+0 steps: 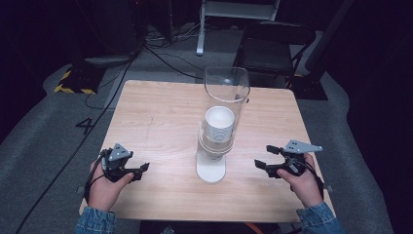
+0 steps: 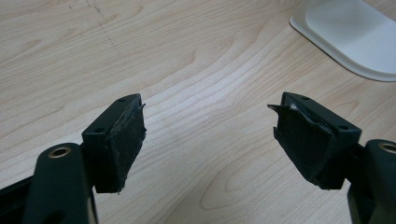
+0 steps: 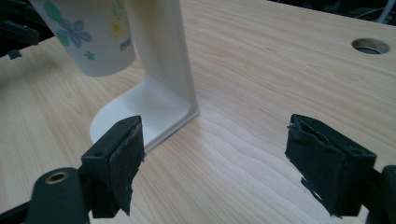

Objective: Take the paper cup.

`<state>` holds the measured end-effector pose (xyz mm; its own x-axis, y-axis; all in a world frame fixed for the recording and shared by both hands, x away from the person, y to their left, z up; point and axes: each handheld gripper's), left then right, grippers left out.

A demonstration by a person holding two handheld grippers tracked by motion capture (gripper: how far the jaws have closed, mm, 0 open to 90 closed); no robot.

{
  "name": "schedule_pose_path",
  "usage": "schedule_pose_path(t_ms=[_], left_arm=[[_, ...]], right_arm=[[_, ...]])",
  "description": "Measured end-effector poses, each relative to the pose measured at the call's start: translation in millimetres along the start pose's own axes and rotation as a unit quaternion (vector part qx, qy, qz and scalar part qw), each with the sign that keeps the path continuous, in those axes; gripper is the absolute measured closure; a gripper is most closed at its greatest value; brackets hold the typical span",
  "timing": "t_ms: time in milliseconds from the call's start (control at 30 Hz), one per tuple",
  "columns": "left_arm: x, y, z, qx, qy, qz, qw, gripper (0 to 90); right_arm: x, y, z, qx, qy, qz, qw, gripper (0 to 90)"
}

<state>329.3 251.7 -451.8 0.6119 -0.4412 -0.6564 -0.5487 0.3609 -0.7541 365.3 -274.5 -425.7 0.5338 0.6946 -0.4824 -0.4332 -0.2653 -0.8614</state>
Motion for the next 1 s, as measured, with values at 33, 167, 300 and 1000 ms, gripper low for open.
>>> schedule_pose_path(t_ms=[33,167,300,1000], left_arm=[[-0.2,0.3,-0.7,-0.002,0.0,-0.002,1.0,24.0],[-1.5,2.2,-0.9,-0.003,-0.002,-0.001,1.0,24.0],[-1.1,3.4,-0.2,-0.001,-0.003,0.001,1.0,24.0],[1.3,6.7,2.7,-0.005,-0.001,0.005,1.0,24.0]], right_arm=[[0.0,0.0,0.0,0.0,0.0,0.0,1.0,19.1],[11.6,-6.7,10.1,-0.007,-0.025,-0.004,0.9996,17.4],[22.3,-11.2,19.5,-0.012,-0.049,-0.005,0.9987,16.7],[76.3,-26.9,55.6,-0.038,-0.094,-0.057,0.9933,16.5]])
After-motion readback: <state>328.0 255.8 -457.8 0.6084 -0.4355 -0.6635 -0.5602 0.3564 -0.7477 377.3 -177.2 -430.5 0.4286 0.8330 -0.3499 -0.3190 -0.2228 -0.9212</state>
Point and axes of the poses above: each handheld gripper's, and its own axes: x roughly forward along the jaws, y roughly out of its underside, z roughly to its left, and after that the axes turned 3 degrees about x, right-handed
